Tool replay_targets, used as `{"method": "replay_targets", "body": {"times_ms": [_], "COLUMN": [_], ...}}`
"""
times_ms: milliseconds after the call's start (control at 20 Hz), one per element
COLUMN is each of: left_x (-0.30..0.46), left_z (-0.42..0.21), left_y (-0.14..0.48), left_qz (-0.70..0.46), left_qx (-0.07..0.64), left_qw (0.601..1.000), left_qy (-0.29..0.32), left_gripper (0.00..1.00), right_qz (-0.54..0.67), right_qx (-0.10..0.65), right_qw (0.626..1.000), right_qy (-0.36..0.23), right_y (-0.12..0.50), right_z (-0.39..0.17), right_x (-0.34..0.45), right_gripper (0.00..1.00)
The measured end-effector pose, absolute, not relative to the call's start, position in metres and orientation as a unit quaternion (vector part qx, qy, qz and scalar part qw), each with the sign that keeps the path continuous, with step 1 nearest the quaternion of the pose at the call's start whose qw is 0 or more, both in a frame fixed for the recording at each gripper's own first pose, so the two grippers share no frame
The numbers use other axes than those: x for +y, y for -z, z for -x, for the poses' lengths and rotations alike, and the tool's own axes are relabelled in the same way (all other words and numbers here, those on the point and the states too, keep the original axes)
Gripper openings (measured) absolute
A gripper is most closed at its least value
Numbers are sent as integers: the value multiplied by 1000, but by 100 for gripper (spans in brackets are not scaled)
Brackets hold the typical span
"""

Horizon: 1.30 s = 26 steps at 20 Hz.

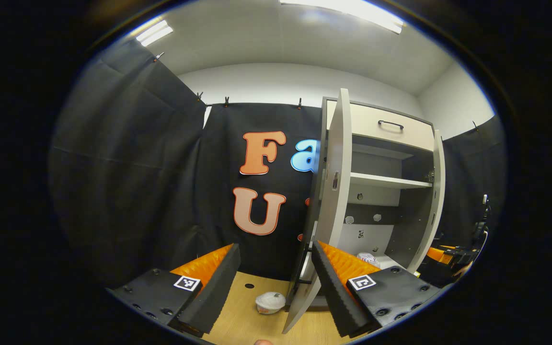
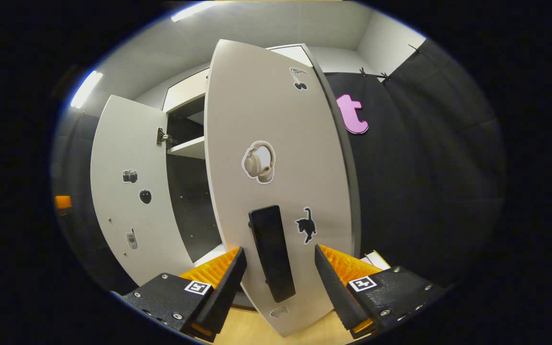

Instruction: Grab one shoe with the right hand and put it into the shoe cabinet, grab the other shoe with the left hand and put it into the shoe cabinet; then close the right door with the right hand and the left door with the left hand.

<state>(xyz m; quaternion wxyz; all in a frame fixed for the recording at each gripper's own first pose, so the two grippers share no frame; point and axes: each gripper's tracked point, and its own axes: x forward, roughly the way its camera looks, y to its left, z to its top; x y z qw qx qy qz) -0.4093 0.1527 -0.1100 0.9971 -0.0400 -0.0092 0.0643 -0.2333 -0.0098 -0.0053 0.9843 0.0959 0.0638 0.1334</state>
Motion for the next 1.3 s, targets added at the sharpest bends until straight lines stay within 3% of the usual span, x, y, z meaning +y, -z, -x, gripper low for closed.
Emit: {"method": "replay_targets", "body": {"times_ms": [100,350,400,450,1050,1200,1300], "left_x": [162,182,186,187,147,132,134], "left_z": [413,417,416,414,345,332,321], "left_y": [110,116,119,122,203,212,214], "left_qz": [36,26,25,23,29,51,45], "left_qx": [-9,-5,-4,-3,44,54,56], "left_qw": [997,996,996,996,998,996,996], "left_qy": [-73,-89,-90,-87,18,47,46], "left_gripper": [94,94,99,94,94,99,94], "right_qz": [-88,-70,-63,-61,-26,-19,-27], "right_qx": [65,78,81,79,71,72,81], "right_qw": [986,987,988,988,993,994,993], "right_qy": [-126,-124,-119,-116,-87,-82,-78], "right_y": [10,22,26,26,36,37,39], "right_z": [220,204,199,196,156,150,152], "right_x": [2,30,30,31,47,47,46], "right_gripper": [89,90,90,90,90,90,90]}}
